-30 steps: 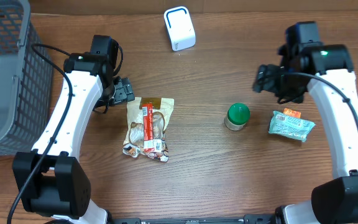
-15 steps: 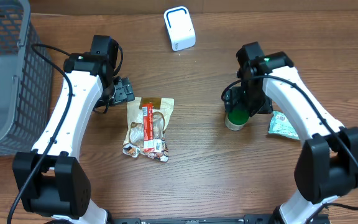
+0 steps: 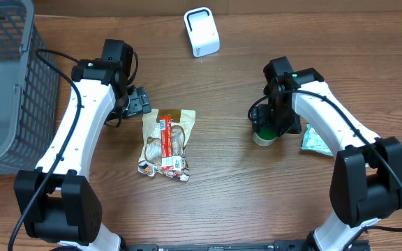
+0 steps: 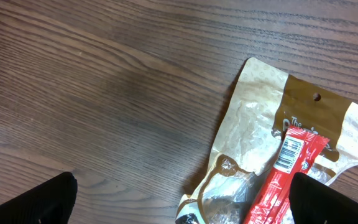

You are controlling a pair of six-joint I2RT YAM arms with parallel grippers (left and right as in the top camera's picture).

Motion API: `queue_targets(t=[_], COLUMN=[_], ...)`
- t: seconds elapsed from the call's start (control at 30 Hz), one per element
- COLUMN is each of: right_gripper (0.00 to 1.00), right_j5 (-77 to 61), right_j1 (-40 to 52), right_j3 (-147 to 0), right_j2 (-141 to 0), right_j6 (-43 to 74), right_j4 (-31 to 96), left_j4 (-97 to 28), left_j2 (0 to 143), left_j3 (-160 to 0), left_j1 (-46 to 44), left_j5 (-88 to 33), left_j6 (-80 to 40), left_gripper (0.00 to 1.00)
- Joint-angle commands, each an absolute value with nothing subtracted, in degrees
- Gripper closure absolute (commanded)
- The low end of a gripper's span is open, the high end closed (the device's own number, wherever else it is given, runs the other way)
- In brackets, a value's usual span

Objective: Scan the item barcode
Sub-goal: 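Move the right gripper over the green-lidded jar and lower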

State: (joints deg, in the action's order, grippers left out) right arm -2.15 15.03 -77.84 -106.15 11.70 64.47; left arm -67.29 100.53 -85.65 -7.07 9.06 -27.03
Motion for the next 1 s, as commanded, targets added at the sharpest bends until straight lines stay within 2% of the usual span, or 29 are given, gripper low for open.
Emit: queue_targets(t=[0.0, 0.1, 0.2, 0.37, 0.57, 0.83, 0.97], right_gripper=[0.27, 0.3, 0.39, 0.39, 0.34, 0.17, 0.15], right_j5=[-2.9, -5.3, -10.2, -12.8, -7.6, -3.9, -3.9], right_j1=[15.7, 15.7, 16.0, 18.8, 22.4, 24.4, 24.4], right_j3=[-77.2, -77.2, -77.2, -77.2, -77.2, -77.2, -77.2], right_j2=[-106.3, -106.3, -106.3, -106.3, -106.3, -106.3, -106.4], right_j6=[11.7, 12.0, 12.5, 17.8, 17.8, 17.2, 13.3], right_j4=[63.5, 63.1, 62.2, 59.9, 58.3, 56.7, 56.9], left_j4=[-67.2, -67.2, -67.2, -67.2, -67.2, -67.2, -67.2], left_j2=[100.6, 100.6, 100.6, 100.6, 100.6, 100.6, 100.6], left_j3=[-86.5, -86.5, -86.5, -86.5, -86.5, -86.5, -86.5], left_j1=[-7.2, -7.2, -7.2, -7.2, -7.2, -7.2, -7.2], left_j5=[9.4, 9.4, 9.4, 9.4, 9.4, 9.4, 9.4], left_j6=[-27.0, -27.0, -27.0, -27.0, -27.0, -27.0, -27.0], left_gripper=[0.0, 0.01, 0.0, 0.0, 0.0, 0.01, 0.0])
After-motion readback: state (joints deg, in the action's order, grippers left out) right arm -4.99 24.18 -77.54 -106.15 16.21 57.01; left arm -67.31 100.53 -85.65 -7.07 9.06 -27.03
